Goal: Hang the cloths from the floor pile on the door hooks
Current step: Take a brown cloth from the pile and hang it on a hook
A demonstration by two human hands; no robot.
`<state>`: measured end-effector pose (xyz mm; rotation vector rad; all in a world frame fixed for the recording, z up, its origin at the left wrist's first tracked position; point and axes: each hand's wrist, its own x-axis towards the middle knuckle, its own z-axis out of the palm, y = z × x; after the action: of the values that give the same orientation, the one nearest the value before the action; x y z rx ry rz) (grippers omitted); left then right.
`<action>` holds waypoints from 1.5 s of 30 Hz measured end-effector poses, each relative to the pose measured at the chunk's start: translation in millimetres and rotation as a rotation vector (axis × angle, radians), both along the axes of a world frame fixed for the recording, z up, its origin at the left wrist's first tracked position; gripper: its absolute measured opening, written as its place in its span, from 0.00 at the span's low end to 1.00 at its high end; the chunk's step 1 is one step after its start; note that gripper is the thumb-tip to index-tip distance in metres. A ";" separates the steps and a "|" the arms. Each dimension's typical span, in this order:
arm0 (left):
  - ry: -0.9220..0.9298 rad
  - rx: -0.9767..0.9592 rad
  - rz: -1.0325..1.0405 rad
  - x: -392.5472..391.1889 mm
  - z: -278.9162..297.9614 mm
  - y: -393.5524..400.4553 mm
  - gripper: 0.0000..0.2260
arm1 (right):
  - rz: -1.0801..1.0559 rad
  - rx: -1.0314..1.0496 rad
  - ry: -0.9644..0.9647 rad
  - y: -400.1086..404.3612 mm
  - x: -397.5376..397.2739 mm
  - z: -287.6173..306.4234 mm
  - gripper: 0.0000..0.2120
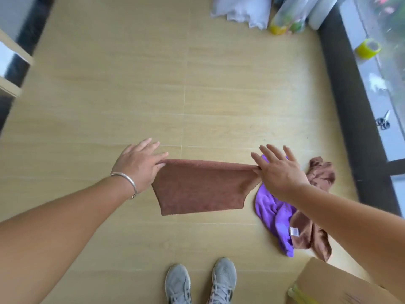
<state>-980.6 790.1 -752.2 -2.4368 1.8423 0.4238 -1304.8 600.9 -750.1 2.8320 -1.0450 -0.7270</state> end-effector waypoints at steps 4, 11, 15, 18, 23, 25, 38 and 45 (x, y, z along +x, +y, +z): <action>0.211 -0.110 0.117 -3.1 161.6 5.6 0.12 | -0.104 0.102 -0.101 5.4 8.9 154.2 0.23; 0.117 -0.190 0.088 1.6 394.1 32.0 0.12 | 0.023 0.039 -0.154 21.1 7.2 401.5 0.23; -0.063 -0.148 0.057 18.9 494.2 25.8 0.15 | 0.107 -0.087 -0.222 13.9 18.1 510.6 0.23; -0.185 -0.167 0.043 29.1 560.4 19.1 0.17 | 0.119 -0.161 -0.283 5.6 29.5 577.7 0.22; -0.338 -0.220 0.022 38.2 651.2 15.6 0.17 | 0.096 -0.264 -0.388 -0.6 41.1 657.0 0.20; -0.379 -0.253 0.030 41.5 682.8 15.2 0.17 | 0.072 -0.294 -0.442 -2.1 45.9 682.9 0.20; -0.461 -0.419 0.081 83.8 818.7 17.1 0.17 | 0.138 -0.429 -0.642 -10.7 93.5 814.7 0.18; -0.443 -0.431 0.090 111.8 822.7 18.0 0.18 | 0.102 -0.419 -0.646 -10.7 128.5 821.7 0.20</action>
<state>-868.9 808.1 70.5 -2.5836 1.7654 -0.5296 -1176.3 590.2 71.6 2.7370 -0.9396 0.4118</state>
